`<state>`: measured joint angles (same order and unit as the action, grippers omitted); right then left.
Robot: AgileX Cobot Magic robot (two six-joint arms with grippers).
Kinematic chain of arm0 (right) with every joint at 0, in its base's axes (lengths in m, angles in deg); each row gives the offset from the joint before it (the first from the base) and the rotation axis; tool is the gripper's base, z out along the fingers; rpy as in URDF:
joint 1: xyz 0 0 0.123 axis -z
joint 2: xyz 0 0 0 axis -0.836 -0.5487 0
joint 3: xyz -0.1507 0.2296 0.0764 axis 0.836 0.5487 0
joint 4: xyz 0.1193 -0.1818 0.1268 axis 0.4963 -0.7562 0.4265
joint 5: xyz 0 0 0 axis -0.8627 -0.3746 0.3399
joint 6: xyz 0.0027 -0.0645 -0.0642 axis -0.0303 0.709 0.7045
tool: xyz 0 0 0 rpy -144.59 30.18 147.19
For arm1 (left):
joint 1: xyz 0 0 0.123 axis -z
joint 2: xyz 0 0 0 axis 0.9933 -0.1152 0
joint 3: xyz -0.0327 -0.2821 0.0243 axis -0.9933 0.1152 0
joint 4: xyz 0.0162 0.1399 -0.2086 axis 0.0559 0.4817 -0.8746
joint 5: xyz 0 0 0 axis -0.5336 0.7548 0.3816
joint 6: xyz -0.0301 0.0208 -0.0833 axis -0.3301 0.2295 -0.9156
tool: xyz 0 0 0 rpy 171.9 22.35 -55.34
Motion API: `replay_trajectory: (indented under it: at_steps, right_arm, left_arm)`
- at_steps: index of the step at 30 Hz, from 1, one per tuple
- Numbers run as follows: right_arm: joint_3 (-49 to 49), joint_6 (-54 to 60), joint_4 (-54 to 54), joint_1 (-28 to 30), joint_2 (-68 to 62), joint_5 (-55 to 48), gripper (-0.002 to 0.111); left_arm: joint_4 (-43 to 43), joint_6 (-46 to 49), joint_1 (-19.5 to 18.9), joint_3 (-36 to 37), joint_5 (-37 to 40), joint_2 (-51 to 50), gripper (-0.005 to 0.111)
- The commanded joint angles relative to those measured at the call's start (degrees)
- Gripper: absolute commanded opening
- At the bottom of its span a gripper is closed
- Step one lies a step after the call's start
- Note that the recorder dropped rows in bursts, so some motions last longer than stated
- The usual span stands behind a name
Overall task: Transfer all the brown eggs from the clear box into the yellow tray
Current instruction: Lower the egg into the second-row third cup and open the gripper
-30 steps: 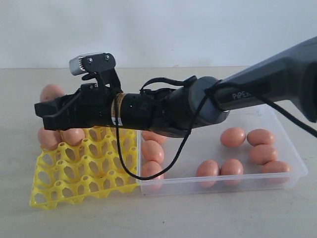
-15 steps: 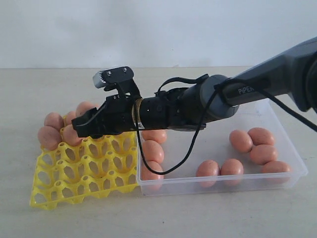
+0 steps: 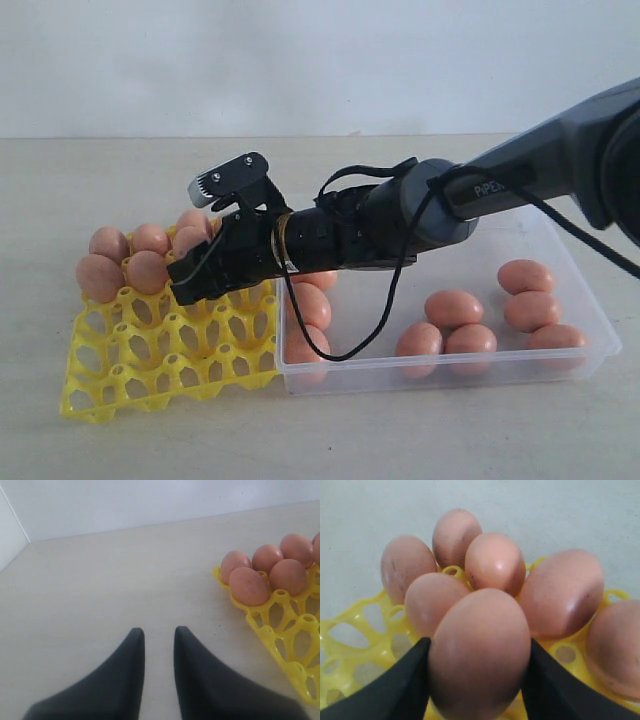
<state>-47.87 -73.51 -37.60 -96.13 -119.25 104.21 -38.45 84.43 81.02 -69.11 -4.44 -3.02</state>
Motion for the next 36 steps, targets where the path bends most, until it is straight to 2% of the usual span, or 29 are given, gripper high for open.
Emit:
replay_trajectory:
  at_steps: [1, 15, 23, 25, 31, 36]
  right_arm:
    - [-0.2, 0.9, 0.02, 0.11, -0.45, 0.1, 0.0]
    - [-0.2, 9.4, 1.6, 0.11, -0.45, 0.54, 0.0]
    - [-0.2, 14.44, 7.34, 0.11, -0.45, 0.54, 0.0]
    - [-0.2, 14.72, 8.3, 0.11, -0.45, 0.8, 0.005]
    - [-0.2, 14.72, 8.38, 0.11, -0.45, 0.9, 0.035]
    - [-0.2, 14.72, 8.26, -0.24, -0.45, 0.9, 0.047]
  left_arm:
    - [-0.11, -0.11, 0.31, 0.22, -0.41, 0.11, 0.022]
    - [-0.11, -0.11, 0.31, 0.22, -0.41, 0.11, 0.022]
    - [-0.11, -0.11, 0.31, 0.22, -0.41, 0.11, 0.022]
    - [-0.11, -0.11, 0.31, 0.22, -0.41, 0.11, 0.022]
    - [-0.11, -0.11, 0.31, 0.22, -0.41, 0.11, 0.022]
    - [-0.11, -0.11, 0.31, 0.22, -0.41, 0.11, 0.022]
